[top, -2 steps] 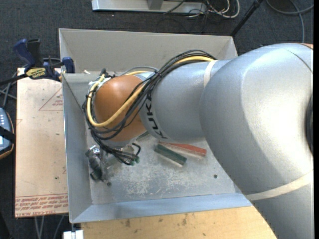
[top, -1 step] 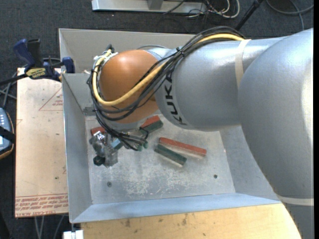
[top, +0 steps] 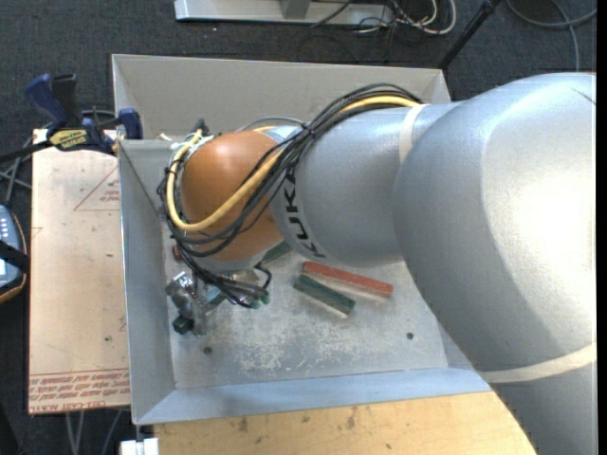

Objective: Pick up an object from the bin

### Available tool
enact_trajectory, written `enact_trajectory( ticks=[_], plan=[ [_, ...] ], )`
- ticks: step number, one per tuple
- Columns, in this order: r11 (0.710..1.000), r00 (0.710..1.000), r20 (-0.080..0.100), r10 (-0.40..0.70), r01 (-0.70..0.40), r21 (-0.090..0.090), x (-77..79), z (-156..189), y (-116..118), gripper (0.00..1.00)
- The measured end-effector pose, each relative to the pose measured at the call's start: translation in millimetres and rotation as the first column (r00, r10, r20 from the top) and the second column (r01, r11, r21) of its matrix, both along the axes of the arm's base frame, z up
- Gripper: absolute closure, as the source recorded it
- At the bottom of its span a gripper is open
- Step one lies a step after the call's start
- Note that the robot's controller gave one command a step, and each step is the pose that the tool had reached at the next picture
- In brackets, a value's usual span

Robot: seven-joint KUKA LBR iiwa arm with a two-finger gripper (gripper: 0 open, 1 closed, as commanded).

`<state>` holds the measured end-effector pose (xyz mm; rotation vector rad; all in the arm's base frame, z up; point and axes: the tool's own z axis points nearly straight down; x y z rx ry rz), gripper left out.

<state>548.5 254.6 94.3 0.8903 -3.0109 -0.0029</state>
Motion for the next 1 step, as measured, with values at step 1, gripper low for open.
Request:
enact_trajectory(
  ticks=[1],
  plan=[
    [1.0,1.0,0.009,0.001,-0.001,0.003,-0.3,90.7,1.4,1.0]
  ],
)
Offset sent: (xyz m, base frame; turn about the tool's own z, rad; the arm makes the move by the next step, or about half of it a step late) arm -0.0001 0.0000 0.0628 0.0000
